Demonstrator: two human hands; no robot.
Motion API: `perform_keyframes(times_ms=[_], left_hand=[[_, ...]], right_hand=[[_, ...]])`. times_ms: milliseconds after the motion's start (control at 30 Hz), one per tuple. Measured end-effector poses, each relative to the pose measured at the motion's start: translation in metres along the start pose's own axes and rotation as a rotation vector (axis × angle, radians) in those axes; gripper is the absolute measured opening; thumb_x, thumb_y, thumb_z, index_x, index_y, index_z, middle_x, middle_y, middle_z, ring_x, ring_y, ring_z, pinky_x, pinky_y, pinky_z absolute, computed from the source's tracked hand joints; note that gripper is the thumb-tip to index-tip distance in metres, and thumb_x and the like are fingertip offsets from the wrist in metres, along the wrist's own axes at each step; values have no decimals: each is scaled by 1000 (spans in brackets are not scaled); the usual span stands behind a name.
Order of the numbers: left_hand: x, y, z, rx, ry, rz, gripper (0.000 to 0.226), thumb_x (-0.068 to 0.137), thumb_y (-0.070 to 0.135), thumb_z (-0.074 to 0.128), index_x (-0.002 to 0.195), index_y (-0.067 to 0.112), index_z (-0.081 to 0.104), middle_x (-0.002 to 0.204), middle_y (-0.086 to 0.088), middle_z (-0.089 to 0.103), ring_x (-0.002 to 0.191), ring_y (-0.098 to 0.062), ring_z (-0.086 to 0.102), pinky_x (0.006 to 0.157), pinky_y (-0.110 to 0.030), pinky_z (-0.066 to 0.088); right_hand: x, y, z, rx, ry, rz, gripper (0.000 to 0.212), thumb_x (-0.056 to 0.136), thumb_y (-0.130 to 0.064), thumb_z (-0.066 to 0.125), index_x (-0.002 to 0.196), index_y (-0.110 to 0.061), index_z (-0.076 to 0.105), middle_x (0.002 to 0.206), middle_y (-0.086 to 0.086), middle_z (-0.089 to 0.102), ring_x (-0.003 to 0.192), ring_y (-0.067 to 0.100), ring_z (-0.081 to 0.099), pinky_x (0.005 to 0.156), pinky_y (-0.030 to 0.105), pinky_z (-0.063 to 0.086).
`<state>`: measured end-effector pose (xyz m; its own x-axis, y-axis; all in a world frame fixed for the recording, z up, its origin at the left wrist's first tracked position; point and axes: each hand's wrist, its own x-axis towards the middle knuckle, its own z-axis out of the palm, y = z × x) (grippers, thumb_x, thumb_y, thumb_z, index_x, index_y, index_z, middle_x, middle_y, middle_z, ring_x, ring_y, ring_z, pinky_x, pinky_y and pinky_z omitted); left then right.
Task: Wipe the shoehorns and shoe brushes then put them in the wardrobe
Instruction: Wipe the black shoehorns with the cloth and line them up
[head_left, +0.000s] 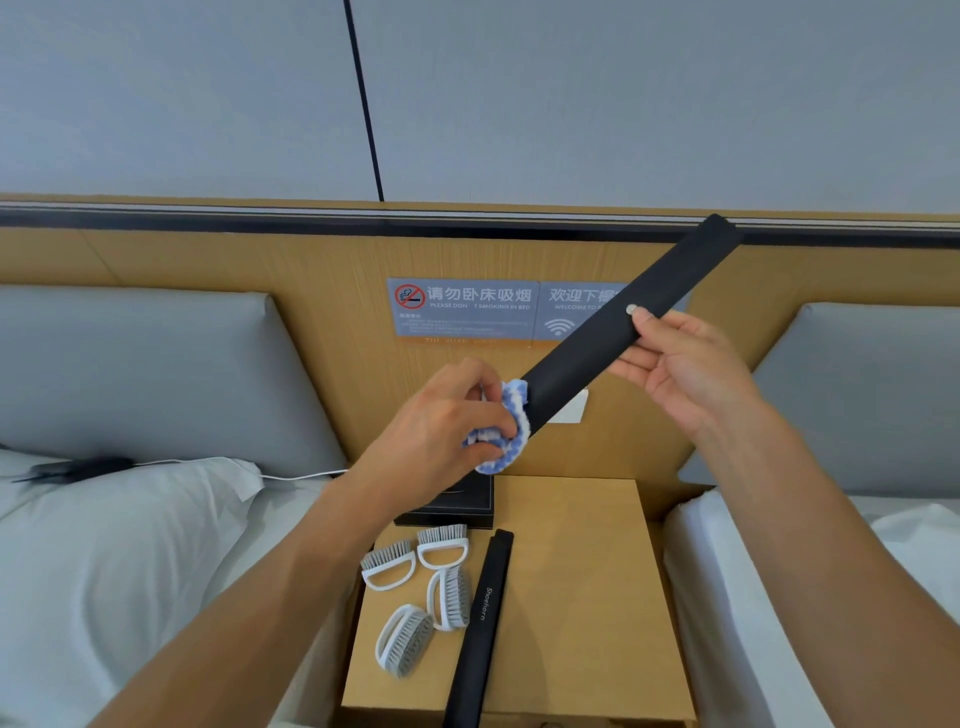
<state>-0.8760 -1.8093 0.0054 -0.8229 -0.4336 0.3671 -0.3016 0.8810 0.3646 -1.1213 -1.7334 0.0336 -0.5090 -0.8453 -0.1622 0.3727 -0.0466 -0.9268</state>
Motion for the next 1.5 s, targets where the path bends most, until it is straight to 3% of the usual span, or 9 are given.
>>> perform_keyframes(times_ms=[400, 700, 833, 1000, 1100, 1167, 1267, 1367, 1500], left_hand=[[-12, -6, -3, -37, -70, -56, 16, 77, 18, 80, 92, 21, 74, 107, 3, 50, 95, -11, 51, 73, -29, 51], [29, 10, -4, -111, 109, -99, 16, 74, 19, 81, 88, 18, 74, 101, 4, 51, 84, -7, 50, 71, -6, 33], [40, 12, -7, -139, 161, -106, 15, 75, 17, 81, 89, 17, 74, 100, 2, 52, 81, -7, 50, 67, -7, 34], [49, 12, -10, -159, 219, -145, 15, 76, 15, 80, 90, 19, 74, 99, 4, 51, 81, -8, 49, 65, -8, 33], [54, 14, -10, -169, 259, -160, 14, 76, 16, 81, 88, 19, 74, 97, 2, 52, 80, -8, 49, 65, -8, 35], [57, 15, -11, -181, 290, -164, 14, 75, 16, 81, 86, 17, 74, 93, 0, 52, 78, -9, 49, 65, -10, 35], [60, 16, -12, -203, 325, -166, 13, 75, 16, 81, 85, 17, 73, 91, -1, 53, 76, -8, 49, 63, -12, 37], [65, 16, -15, -206, 341, -177, 12, 76, 17, 81, 85, 18, 74, 92, 1, 53, 78, -2, 49, 64, -9, 35], [77, 15, -25, -208, 381, -199, 10, 76, 20, 80, 85, 19, 73, 93, 4, 54, 81, 3, 49, 66, -7, 34]], right_hand=[[10, -8, 9, -6, -11, 16, 20, 98, -11, 60, 117, -7, 64, 108, 11, 76, 99, 25, 74, 78, 37, 63], [3, 16, 42, -104, -154, 71, 14, 98, -20, 60, 99, -10, 70, 95, 10, 78, 83, 23, 77, 64, 29, 60], [1, 21, 43, -216, -210, 89, 29, 99, -35, 56, 98, -11, 74, 99, 10, 77, 81, 25, 76, 65, 30, 61], [3, 22, 35, -337, -351, 117, 75, 96, -67, 25, 119, -11, 70, 113, 12, 74, 102, 31, 73, 87, 40, 60], [3, 22, 28, -392, -423, 43, 84, 84, -73, 32, 125, -7, 65, 118, 12, 72, 108, 30, 70, 93, 39, 58], [3, 21, 22, -413, -500, -28, 80, 81, -66, 50, 126, 0, 61, 121, 16, 70, 110, 32, 69, 94, 39, 57], [3, 17, 19, -447, -548, -101, 46, 76, -20, 82, 117, -5, 67, 118, 13, 72, 106, 27, 70, 93, 37, 58], [2, 17, 21, -468, -494, -151, 42, 74, 10, 77, 111, -10, 71, 109, 8, 75, 96, 25, 69, 81, 27, 58], [-4, 21, 26, -460, -492, -150, 41, 78, 16, 71, 109, -11, 71, 109, 14, 73, 91, 38, 64, 74, 26, 59]])
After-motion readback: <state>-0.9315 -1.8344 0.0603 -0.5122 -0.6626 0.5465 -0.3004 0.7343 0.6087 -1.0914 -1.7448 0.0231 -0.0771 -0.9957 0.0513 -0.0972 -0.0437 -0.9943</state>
